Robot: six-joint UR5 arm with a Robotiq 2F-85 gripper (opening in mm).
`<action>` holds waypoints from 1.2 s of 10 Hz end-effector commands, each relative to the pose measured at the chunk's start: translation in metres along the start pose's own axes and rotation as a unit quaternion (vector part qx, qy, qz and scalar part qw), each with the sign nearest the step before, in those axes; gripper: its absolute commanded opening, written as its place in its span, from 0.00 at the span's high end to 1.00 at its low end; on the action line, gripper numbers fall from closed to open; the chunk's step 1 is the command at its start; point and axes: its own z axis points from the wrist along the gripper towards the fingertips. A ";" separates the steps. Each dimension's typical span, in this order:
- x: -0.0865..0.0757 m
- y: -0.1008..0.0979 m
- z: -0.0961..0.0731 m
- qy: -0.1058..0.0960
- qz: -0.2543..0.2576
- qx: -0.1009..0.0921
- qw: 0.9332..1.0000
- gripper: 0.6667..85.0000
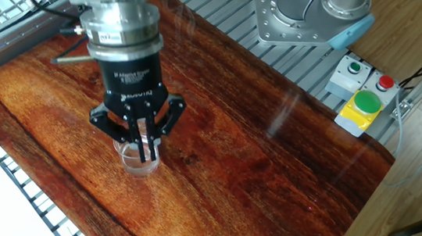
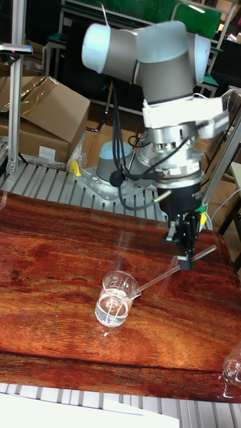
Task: Stir the beaker with a glass rod
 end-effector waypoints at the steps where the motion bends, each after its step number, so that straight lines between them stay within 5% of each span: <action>1: 0.013 0.005 -0.008 -0.009 -0.009 -0.004 1.000 1.00; 5: 0.030 0.001 -0.009 0.011 -0.054 0.007 0.998 1.00; 9: 0.015 -0.011 0.006 -0.003 -0.053 0.015 0.998 1.00; 12: 0.005 -0.003 0.009 -0.007 -0.002 0.001 1.000 1.00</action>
